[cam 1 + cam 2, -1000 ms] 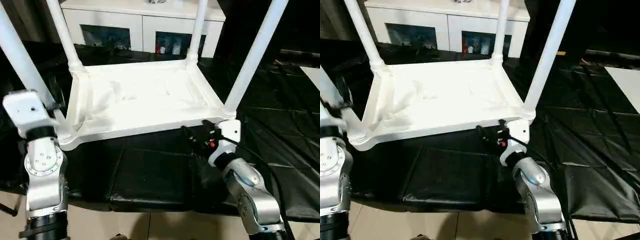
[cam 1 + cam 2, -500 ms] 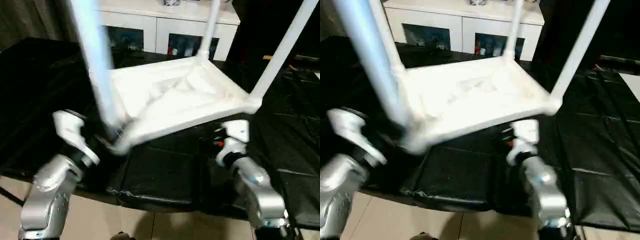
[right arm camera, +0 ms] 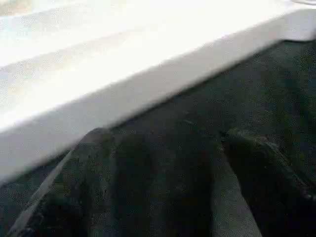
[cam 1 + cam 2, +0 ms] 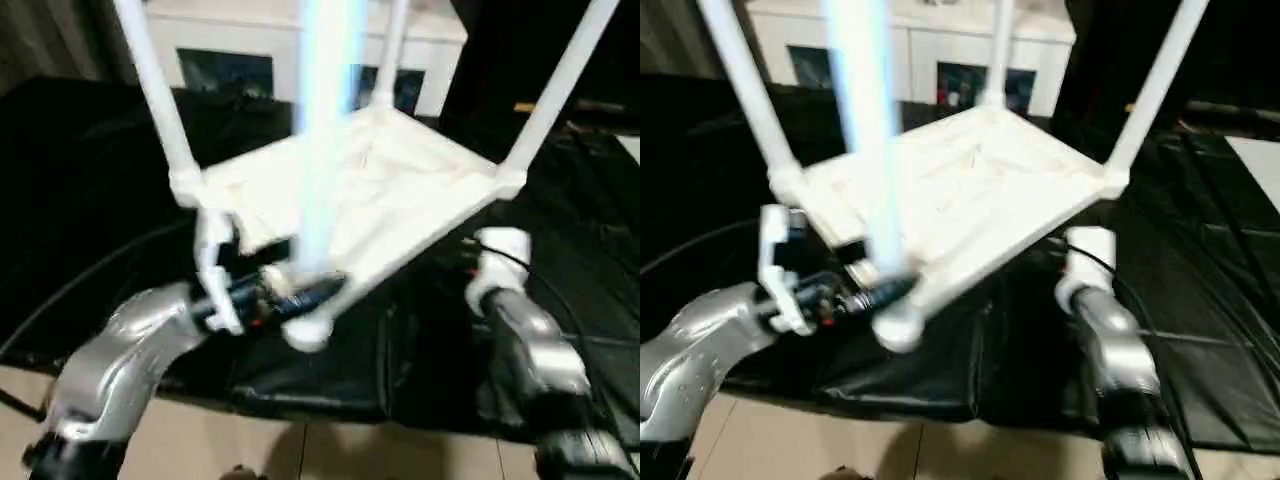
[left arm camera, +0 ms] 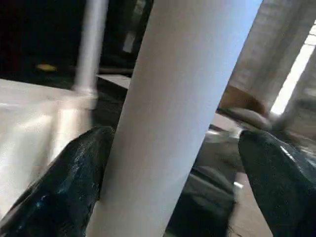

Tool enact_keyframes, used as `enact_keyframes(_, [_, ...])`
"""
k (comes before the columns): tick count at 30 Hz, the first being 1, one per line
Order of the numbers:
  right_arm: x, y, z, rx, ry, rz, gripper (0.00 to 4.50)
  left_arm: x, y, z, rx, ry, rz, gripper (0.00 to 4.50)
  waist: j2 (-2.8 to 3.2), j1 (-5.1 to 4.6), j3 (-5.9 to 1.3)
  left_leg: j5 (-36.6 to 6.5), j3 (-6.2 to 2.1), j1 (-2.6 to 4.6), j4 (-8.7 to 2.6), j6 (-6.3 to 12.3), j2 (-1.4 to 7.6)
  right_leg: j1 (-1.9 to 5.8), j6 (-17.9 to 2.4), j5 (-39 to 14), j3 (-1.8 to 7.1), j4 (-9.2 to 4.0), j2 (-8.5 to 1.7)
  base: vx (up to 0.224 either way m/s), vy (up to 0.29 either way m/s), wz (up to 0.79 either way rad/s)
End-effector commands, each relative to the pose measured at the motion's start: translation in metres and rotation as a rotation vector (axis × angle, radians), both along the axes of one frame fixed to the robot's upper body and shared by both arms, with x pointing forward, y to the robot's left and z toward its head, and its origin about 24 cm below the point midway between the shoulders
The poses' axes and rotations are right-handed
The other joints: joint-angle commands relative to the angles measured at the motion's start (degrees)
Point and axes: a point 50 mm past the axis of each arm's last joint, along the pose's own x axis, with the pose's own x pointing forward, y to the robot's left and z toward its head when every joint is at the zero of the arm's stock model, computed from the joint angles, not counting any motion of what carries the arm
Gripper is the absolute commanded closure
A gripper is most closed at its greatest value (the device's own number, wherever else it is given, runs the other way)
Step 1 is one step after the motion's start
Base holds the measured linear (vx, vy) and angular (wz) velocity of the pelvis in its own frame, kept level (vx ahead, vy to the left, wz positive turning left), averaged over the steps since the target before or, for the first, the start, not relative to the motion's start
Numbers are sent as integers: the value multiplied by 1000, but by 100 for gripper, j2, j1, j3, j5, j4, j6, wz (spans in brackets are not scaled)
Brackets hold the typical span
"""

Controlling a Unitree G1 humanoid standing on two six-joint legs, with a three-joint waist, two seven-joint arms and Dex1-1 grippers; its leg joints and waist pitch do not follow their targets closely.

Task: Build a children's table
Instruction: Rotate table base

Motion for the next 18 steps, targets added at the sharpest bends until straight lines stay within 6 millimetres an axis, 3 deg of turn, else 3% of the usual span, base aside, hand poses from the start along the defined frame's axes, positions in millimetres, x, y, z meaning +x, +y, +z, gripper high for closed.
enact_keyframes(1, [5, 1, 1, -16, -5, 35, 66, -8, -12, 8, -9, -15, -123, 3, 6, -10, -377, -499, -20, 78, -428, -54, 197, 242, -1348, 283, 171, -293, -309, 0, 0, 0])
enact_keyframes(3, [8, 5, 1, -16, 0, 63, 66, -9, -17, 8, 0, -15, -149, 3, 4, -26, -381, -399, -17, 68, -417, 12, 194, 257, -1396, 402, 166, -290, -305, 0, 0, 0])
enact_keyframes(4, [12, 12, 1, -12, 10, 105, 66, -8, -23, 7, 11, -21, -173, 3, -42, -30, -375, -408, -9, 65, -422, 36, 193, 266, -1396, 372, 166, -305, -302, 0, 0, 0])
enact_keyframes(7, [15, 19, 0, -15, 22, 145, 66, -6, -29, 6, 23, -30, -186, 3, -26, -64, -362, -511, -15, 54, -421, 49, 197, 275, -1455, 92, 165, -320, -321, 0, 0, 0])
enact_keyframes(8, [16, 27, 0, -8, 32, 188, 66, -4, -34, 7, 26, -38, -202, 3, -90, -85, -368, -482, -11, 45, -419, 68, 202, 293, -1442, 62, 171, -322, -329, 0, 0, 0])
enact_keyframes(12, [15, 49, -3, 23, 44, 313, 66, -2, -50, 12, 12, -60, -240, 3, -76, -102, -374, -399, -21, 43, -413, 151, 223, 291, -1513, 71, 168, -310, -352, 0, 0, 0])
enact_keyframes(13, [14, 56, -3, 35, 42, 350, 66, 0, -55, 12, 7, -65, -240, 3, -94, -137, -374, -330, -38, -6, -423, 166, 223, 330, -1519, 158, 154, -294, -355, 0, 0, 0])
enact_keyframes(16, [10, 70, -6, 63, 45, 418, 66, 12, -70, 9, 38, -104, -187, 3, -96, -136, -365, -488, -20, 55, -412, 188, 234, 286, -1552, 24, 165, -342, -359, 0, 0, 0])
enact_keyframes(18, [9, 76, -8, 75, 45, 451, 66, 18, -77, 6, 55, -120, -163, 3, -94, -144, -359, -571, -28, 46, -427, 168, 244, 296, -1570, -101, 166, -348, -370, 0, 0, 0])
